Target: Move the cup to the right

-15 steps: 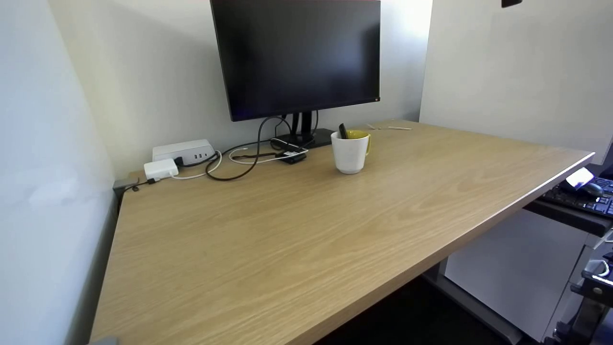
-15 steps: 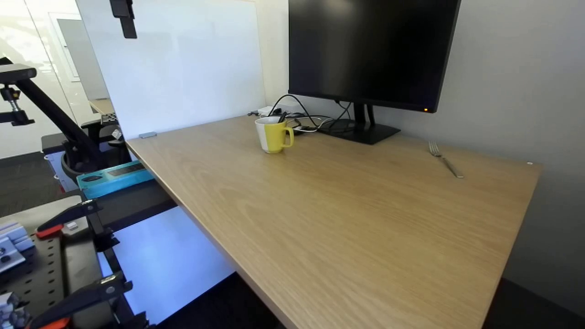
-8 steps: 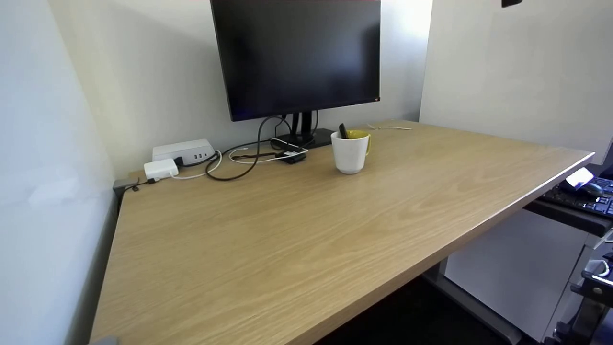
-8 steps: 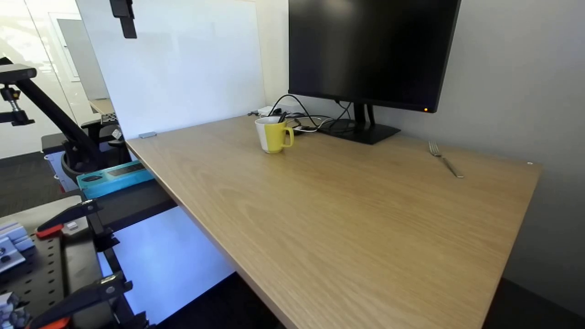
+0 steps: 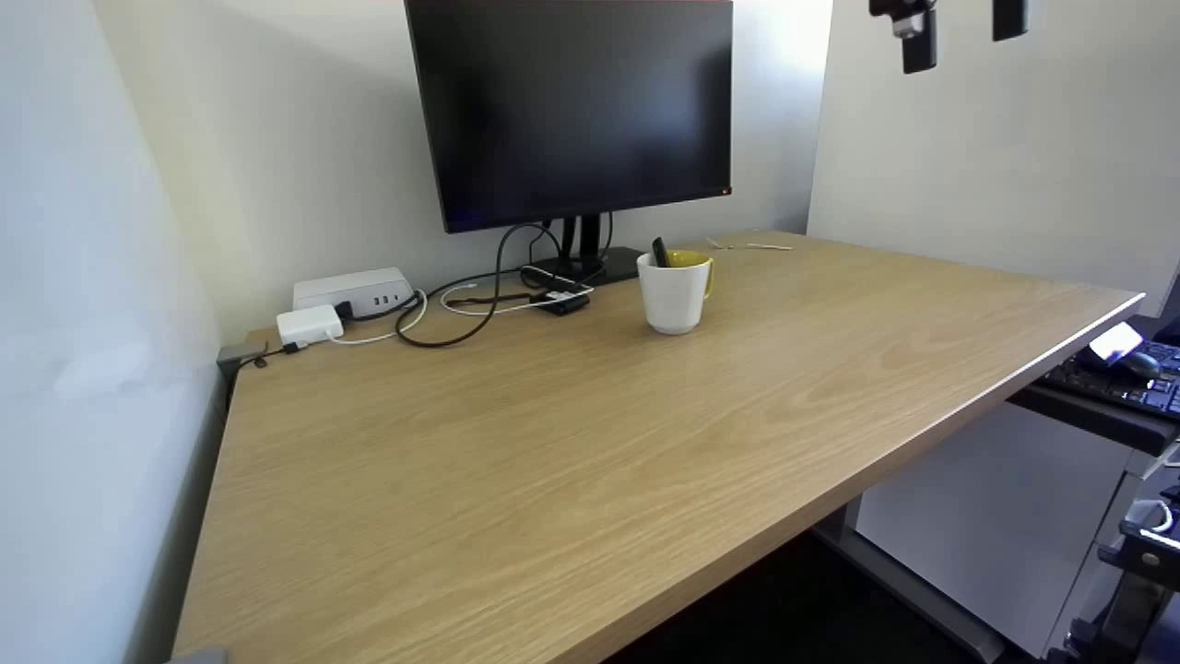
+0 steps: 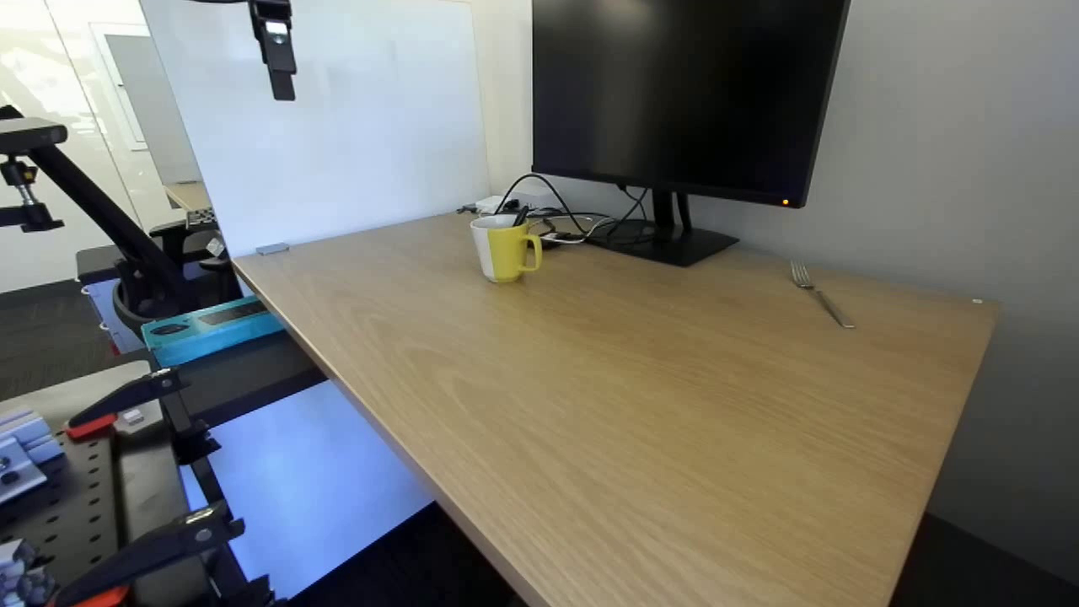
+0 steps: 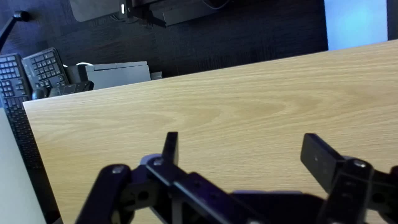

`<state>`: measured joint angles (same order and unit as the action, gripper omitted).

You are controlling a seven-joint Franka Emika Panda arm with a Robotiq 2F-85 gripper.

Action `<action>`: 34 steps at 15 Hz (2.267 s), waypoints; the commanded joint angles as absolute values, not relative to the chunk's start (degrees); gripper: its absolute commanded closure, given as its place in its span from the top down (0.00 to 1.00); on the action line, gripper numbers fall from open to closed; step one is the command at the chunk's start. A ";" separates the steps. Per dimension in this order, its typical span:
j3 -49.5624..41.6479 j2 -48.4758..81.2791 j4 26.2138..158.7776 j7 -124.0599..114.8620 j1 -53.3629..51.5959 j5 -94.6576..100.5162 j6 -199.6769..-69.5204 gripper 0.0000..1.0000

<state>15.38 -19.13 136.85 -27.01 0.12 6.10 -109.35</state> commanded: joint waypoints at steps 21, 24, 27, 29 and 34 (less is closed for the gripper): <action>6.38 24.87 101.61 -8.47 -8.48 11.94 -119.92 1.00; 6.09 24.70 102.45 -9.18 -8.76 10.63 -119.87 1.00; 6.01 24.77 101.98 -9.16 -8.91 10.65 -119.86 1.00; 5.98 24.77 101.96 -9.13 -8.90 10.66 -119.86 1.00; 5.97 24.77 101.96 -9.12 -8.92 10.66 -119.86 1.00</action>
